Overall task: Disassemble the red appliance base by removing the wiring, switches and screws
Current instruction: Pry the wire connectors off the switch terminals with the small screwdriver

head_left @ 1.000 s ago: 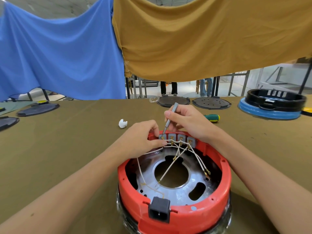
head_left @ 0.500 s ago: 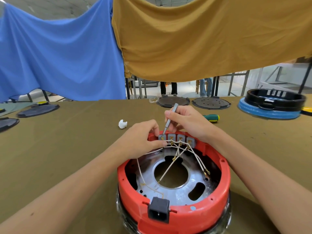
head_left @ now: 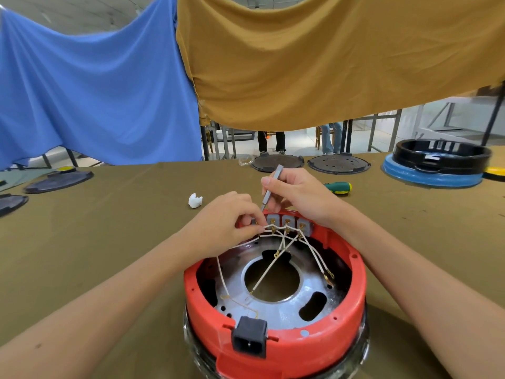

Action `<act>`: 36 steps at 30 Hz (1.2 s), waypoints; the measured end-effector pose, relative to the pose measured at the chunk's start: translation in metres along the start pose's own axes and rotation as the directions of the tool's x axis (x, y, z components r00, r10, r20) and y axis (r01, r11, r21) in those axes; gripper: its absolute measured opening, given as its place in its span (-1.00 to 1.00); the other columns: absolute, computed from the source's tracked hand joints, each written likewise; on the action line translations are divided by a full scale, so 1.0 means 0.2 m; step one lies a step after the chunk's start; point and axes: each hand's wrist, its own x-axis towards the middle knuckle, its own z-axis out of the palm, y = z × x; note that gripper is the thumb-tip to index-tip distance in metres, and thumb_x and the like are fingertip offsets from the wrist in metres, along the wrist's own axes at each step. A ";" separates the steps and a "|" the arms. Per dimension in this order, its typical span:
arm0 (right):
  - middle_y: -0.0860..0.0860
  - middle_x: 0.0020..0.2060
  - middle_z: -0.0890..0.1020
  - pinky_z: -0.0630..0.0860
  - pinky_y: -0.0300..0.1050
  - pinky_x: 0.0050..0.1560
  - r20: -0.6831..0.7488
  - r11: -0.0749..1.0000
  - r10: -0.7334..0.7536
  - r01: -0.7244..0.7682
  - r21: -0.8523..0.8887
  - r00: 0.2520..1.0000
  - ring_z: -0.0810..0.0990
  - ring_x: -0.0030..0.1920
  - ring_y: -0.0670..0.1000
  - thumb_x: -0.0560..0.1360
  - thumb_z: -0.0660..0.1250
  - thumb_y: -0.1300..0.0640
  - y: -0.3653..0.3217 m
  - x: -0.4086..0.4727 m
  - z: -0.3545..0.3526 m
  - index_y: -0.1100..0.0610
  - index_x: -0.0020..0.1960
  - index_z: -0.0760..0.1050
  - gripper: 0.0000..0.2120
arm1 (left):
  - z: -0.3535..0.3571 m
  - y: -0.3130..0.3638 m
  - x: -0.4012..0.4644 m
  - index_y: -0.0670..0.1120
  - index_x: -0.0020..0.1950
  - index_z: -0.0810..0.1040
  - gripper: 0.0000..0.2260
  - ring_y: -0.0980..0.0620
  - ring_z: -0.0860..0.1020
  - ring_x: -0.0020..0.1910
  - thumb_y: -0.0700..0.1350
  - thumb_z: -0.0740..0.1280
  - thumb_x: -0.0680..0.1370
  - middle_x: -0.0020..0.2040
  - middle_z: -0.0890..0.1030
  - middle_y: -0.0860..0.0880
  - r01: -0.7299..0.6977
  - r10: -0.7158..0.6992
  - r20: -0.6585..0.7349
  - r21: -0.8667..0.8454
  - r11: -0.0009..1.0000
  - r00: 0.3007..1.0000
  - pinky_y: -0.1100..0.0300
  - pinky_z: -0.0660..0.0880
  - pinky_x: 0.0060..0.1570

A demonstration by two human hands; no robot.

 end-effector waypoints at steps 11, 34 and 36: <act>0.00 -0.38 0.59 0.53 -0.24 -0.22 0.008 1.000 0.003 -0.003 -0.017 1.000 0.57 -0.35 -0.09 0.65 0.24 0.07 -0.02 0.00 0.00 0.18 -0.14 0.53 -0.73 | 0.00 -0.01 0.00 -0.03 -0.11 0.69 -0.98 0.10 0.42 -0.27 -0.13 0.46 0.50 -0.35 0.40 0.13 0.004 -0.006 -0.019 -0.079 0.997 1.000 0.24 0.40 -0.17; 0.06 -0.43 0.60 0.66 0.08 -0.23 -0.287 0.996 -0.012 0.036 0.079 0.958 0.61 -0.38 0.04 0.66 0.23 0.04 0.00 -0.05 0.02 0.27 -0.13 0.52 -0.67 | -0.02 -0.07 0.21 0.00 0.02 0.52 -0.82 -0.03 0.55 0.03 -0.05 0.47 0.49 0.01 0.60 0.01 0.336 -0.375 0.111 0.267 0.903 0.920 0.04 0.50 0.07; 0.03 -0.48 0.56 0.64 0.08 -0.27 -0.293 0.995 -0.042 0.066 0.072 0.955 0.58 -0.44 0.01 0.66 0.22 0.06 0.01 -0.06 0.03 0.26 -0.16 0.50 -0.67 | -0.02 -0.08 0.20 0.00 0.01 0.41 -0.74 -0.06 0.52 0.03 -0.01 0.46 0.48 0.03 0.52 -0.03 0.380 -0.412 0.065 0.275 0.883 0.909 0.03 0.47 0.06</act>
